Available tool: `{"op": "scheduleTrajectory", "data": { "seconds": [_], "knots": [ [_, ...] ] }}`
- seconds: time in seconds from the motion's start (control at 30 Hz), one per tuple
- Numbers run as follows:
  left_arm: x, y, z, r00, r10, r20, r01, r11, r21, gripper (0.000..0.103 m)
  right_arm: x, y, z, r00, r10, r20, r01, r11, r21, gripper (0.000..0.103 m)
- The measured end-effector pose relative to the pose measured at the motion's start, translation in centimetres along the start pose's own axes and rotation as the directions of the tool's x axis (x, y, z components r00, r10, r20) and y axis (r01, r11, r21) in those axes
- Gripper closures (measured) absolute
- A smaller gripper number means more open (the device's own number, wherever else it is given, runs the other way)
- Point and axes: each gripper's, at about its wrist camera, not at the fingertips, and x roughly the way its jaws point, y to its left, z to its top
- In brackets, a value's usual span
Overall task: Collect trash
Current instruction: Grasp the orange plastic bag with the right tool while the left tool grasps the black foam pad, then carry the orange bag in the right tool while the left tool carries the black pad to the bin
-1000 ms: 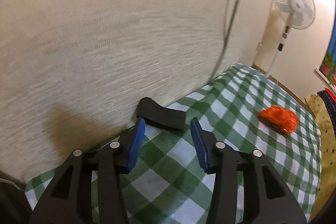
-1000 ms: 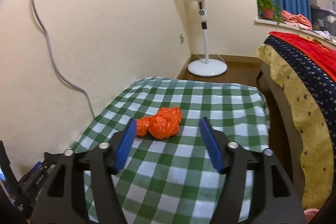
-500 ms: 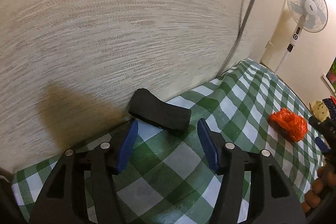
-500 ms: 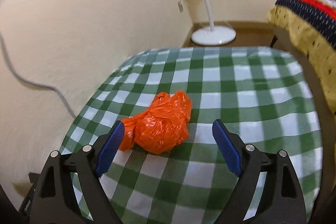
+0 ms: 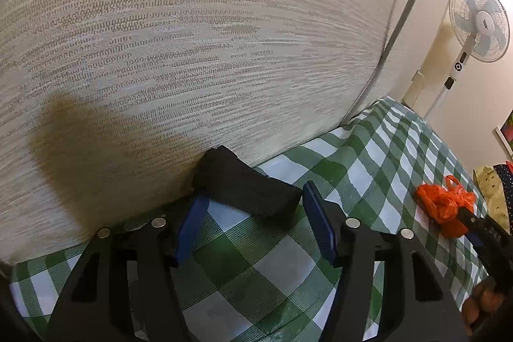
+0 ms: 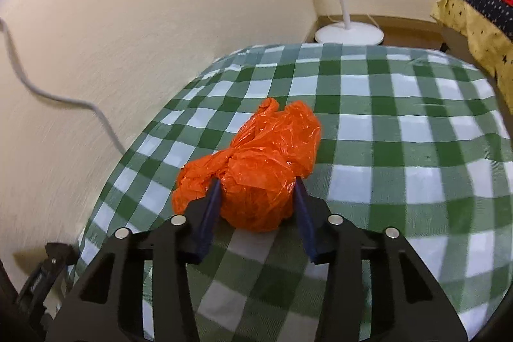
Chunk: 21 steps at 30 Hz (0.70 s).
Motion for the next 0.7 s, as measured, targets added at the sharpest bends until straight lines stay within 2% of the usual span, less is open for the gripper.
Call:
{"op": "scheduleTrajectory", "data": {
  "seconds": [0.17, 0.23, 0.37, 0.5, 0.7],
  "knots": [
    [-0.2, 0.1, 0.1, 1.000, -0.021, 0.002, 0.021, 1.000, 0.008, 0.063, -4.3, 0.0, -1.0, 0.999, 0.002, 0.034, -0.002, 1.000, 0.006, 0.061],
    [-0.4, 0.0, 0.1, 0.999, -0.035, -0.002, 0.035, 0.999, 0.014, 0.075, -6.5, 0.0, -1.6, 0.999, 0.005, 0.048, -0.005, 1.000, 0.009, 0.061],
    [-1.2, -0.3, 0.2, 0.998, -0.061, 0.001, 0.061, 0.998, 0.028, 0.089, -10.8, 0.5, -3.0, 0.997, -0.007, 0.072, 0.007, 1.000, 0.006, 0.061],
    [-2.2, -0.8, -0.1, 0.996, -0.091, 0.009, 0.090, 0.994, 0.056, 0.094, -15.1, 1.0, -4.4, 0.994, -0.043, 0.101, 0.044, 0.999, -0.012, 0.061],
    [-4.3, -2.8, -1.2, 0.987, -0.159, 0.004, 0.157, 0.979, 0.129, 0.095, -21.3, 1.4, -7.3, 0.980, -0.141, 0.142, 0.143, 0.990, 0.001, 0.060]
  ]
}}
